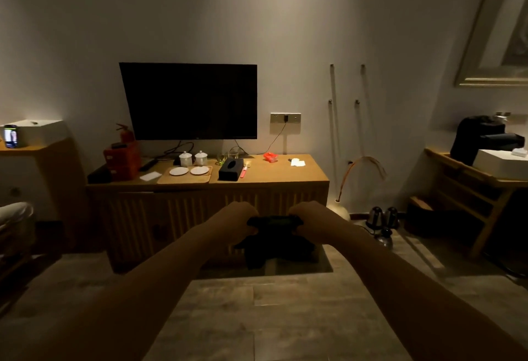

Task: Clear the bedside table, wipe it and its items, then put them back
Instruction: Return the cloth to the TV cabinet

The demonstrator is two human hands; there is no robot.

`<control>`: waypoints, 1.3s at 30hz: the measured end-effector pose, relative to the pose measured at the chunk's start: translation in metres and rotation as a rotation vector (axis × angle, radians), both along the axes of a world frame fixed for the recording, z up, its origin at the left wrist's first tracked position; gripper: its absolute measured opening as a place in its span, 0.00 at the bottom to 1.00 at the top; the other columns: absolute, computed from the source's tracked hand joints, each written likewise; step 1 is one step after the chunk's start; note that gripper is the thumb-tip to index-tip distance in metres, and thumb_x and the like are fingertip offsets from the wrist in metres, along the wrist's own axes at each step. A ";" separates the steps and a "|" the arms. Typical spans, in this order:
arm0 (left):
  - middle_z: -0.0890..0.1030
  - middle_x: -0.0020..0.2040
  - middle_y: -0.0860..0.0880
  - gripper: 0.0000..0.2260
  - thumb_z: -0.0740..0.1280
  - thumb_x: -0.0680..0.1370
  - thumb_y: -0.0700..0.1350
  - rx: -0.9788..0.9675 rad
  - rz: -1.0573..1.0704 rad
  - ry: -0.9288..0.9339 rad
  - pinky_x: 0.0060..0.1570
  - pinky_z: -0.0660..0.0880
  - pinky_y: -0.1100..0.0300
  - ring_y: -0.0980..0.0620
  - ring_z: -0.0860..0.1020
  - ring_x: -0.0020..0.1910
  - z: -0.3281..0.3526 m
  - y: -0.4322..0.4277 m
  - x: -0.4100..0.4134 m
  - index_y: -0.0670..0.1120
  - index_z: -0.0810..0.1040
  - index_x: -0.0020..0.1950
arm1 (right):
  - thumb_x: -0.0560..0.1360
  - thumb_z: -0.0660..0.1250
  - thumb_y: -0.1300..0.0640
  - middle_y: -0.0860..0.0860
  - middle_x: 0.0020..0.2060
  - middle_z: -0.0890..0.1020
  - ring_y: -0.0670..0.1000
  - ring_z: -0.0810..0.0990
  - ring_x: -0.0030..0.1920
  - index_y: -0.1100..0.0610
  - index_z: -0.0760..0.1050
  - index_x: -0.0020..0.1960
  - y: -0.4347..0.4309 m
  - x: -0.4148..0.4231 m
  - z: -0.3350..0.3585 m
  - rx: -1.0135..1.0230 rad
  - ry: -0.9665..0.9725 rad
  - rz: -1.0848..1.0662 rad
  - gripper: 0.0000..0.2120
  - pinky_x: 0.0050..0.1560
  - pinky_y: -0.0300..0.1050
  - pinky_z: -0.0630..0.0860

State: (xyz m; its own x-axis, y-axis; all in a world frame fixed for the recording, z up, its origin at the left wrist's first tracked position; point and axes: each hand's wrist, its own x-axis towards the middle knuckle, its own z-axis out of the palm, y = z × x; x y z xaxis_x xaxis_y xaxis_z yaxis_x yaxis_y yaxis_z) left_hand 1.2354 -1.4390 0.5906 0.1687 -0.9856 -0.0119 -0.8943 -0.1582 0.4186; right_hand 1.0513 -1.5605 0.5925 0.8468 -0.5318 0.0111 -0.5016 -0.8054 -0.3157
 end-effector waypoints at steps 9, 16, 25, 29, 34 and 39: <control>0.77 0.49 0.56 0.10 0.68 0.76 0.43 0.011 -0.063 0.036 0.39 0.74 0.67 0.57 0.78 0.47 -0.020 -0.222 0.165 0.51 0.78 0.57 | 0.75 0.68 0.61 0.50 0.52 0.80 0.50 0.79 0.52 0.53 0.79 0.54 -0.209 0.155 -0.022 0.072 -0.063 -0.084 0.09 0.55 0.48 0.79; 0.79 0.46 0.51 0.07 0.69 0.75 0.43 0.063 -0.060 0.153 0.33 0.74 0.67 0.54 0.80 0.43 -0.038 -0.370 0.252 0.51 0.77 0.52 | 0.76 0.67 0.59 0.51 0.51 0.81 0.50 0.80 0.51 0.53 0.78 0.57 -0.343 0.239 -0.039 0.138 -0.063 -0.156 0.10 0.54 0.51 0.80; 0.77 0.44 0.50 0.05 0.66 0.75 0.46 0.142 -0.042 0.302 0.35 0.72 0.65 0.54 0.77 0.41 -0.089 -0.581 0.348 0.50 0.76 0.51 | 0.76 0.66 0.59 0.52 0.52 0.82 0.50 0.80 0.51 0.55 0.78 0.58 -0.567 0.338 -0.091 0.236 -0.025 -0.146 0.11 0.53 0.48 0.80; 0.77 0.46 0.45 0.06 0.65 0.76 0.44 0.167 0.030 0.467 0.38 0.73 0.60 0.50 0.76 0.42 -0.114 -0.662 0.387 0.45 0.75 0.52 | 0.75 0.66 0.58 0.51 0.48 0.82 0.49 0.80 0.47 0.53 0.79 0.54 -0.661 0.377 -0.113 0.314 -0.026 -0.154 0.09 0.48 0.48 0.79; 0.75 0.42 0.43 0.07 0.64 0.76 0.40 0.243 0.120 0.582 0.33 0.73 0.59 0.49 0.75 0.37 -0.150 -0.734 0.425 0.39 0.75 0.51 | 0.73 0.69 0.57 0.53 0.46 0.83 0.52 0.81 0.46 0.54 0.79 0.49 -0.740 0.419 -0.149 0.445 -0.004 -0.174 0.05 0.48 0.52 0.79; 0.78 0.41 0.41 0.07 0.64 0.75 0.40 0.399 0.283 0.712 0.34 0.76 0.56 0.45 0.78 0.37 -0.217 -0.810 0.475 0.40 0.76 0.51 | 0.72 0.72 0.55 0.53 0.40 0.82 0.52 0.80 0.41 0.58 0.79 0.46 -0.814 0.469 -0.221 0.627 0.042 -0.298 0.07 0.41 0.44 0.75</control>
